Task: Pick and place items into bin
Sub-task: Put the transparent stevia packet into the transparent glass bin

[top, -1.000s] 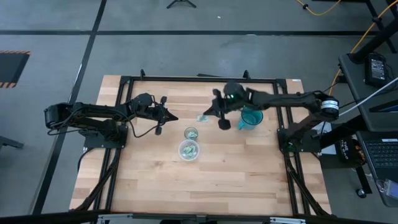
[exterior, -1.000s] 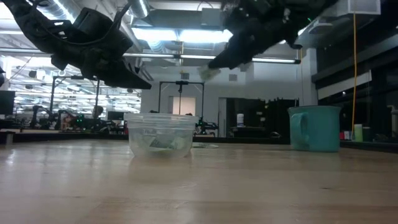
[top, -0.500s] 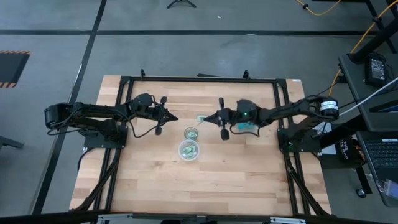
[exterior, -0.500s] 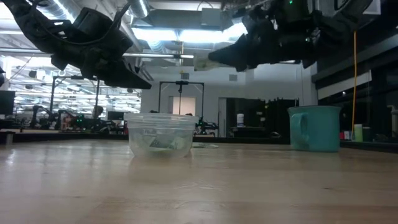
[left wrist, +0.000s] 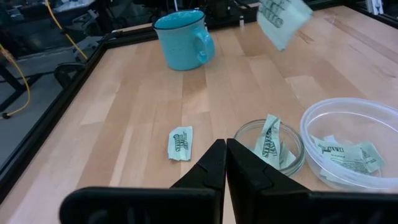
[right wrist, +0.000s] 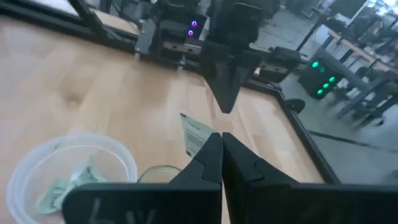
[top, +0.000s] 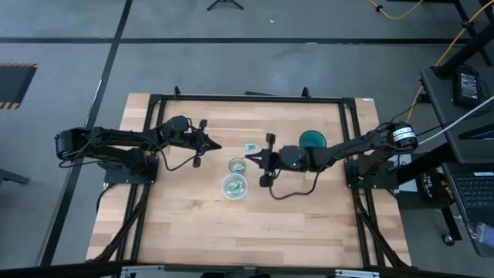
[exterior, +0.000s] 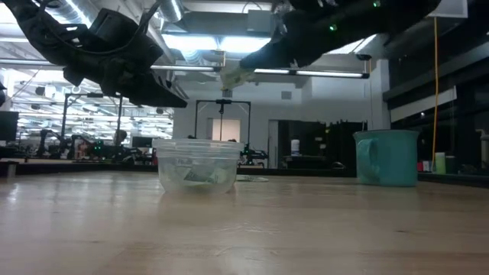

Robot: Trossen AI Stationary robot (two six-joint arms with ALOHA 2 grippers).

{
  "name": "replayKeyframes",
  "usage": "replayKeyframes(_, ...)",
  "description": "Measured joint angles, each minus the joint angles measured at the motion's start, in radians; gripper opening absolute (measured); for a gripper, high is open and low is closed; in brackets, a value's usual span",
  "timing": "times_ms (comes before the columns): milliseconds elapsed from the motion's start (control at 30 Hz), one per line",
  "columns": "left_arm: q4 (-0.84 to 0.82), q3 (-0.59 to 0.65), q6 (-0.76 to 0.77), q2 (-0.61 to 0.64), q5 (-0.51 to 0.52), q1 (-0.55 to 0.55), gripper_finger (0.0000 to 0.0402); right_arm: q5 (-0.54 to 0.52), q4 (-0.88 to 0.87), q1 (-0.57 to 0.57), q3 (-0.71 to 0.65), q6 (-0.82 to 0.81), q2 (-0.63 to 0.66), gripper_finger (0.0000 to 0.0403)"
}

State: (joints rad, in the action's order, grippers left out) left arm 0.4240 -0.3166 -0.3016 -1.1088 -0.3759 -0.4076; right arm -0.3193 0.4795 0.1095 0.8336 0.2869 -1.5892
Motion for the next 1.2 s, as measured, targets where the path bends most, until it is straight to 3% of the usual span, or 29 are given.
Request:
replayKeyframes(233,-0.001,0.000,0.000,0.000,0.000,0.000,0.0007,-0.120,-0.085,0.039,0.088,0.065,-0.065,0.0000)
replayKeyframes(600,-0.003,0.000,0.000,0.000,0.000,0.000,0.0006,-0.142,-0.253,0.039,0.236,0.043,-0.190,0.0000)
replayKeyframes(800,-0.005,0.000,0.042,0.000,0.000,0.001,0.0006,-0.247,-0.332,0.039,0.296,0.052,-0.280,0.0000)
replayKeyframes(1200,-0.020,0.000,0.089,0.000,0.000,0.001,0.0007,-0.247,-0.348,0.039,0.303,0.029,-0.318,0.0000)
